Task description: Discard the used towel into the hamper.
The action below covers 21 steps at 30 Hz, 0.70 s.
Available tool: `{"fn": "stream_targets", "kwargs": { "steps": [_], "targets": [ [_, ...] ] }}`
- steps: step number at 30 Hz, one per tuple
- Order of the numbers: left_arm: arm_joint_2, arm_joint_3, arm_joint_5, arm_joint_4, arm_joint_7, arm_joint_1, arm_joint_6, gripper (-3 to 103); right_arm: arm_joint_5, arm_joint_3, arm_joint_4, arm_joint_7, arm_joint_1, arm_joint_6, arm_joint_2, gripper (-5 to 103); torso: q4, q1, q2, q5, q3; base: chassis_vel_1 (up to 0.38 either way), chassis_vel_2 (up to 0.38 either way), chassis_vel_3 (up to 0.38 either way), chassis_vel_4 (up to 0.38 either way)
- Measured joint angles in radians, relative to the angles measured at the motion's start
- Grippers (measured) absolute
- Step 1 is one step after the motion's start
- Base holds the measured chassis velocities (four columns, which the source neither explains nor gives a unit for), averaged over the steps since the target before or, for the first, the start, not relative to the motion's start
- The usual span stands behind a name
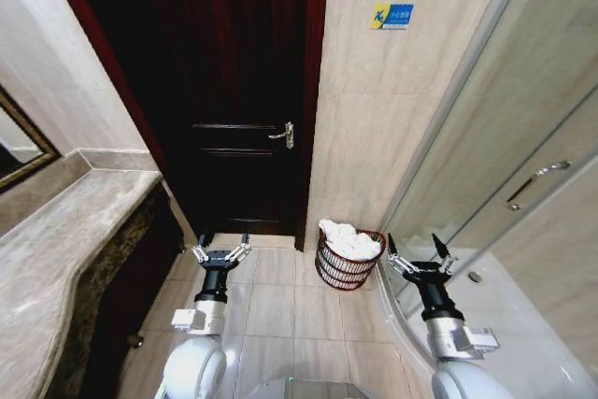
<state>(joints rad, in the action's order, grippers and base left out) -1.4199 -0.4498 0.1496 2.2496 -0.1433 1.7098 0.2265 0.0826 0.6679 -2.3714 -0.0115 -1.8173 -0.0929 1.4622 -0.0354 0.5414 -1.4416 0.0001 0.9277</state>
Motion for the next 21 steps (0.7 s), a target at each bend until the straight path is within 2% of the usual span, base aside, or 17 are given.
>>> {"fn": "stream_targets", "kwargs": {
  "steps": [21],
  "targets": [
    [0.001,0.007,-0.012,0.016,-0.028,0.001,0.002,100,-0.003,-0.005,-0.003,0.001,-0.015,-0.015,0.007,100,0.0001,0.0,0.001,0.0,0.0,0.131,-0.118,-0.112,0.126]
  ]
}}
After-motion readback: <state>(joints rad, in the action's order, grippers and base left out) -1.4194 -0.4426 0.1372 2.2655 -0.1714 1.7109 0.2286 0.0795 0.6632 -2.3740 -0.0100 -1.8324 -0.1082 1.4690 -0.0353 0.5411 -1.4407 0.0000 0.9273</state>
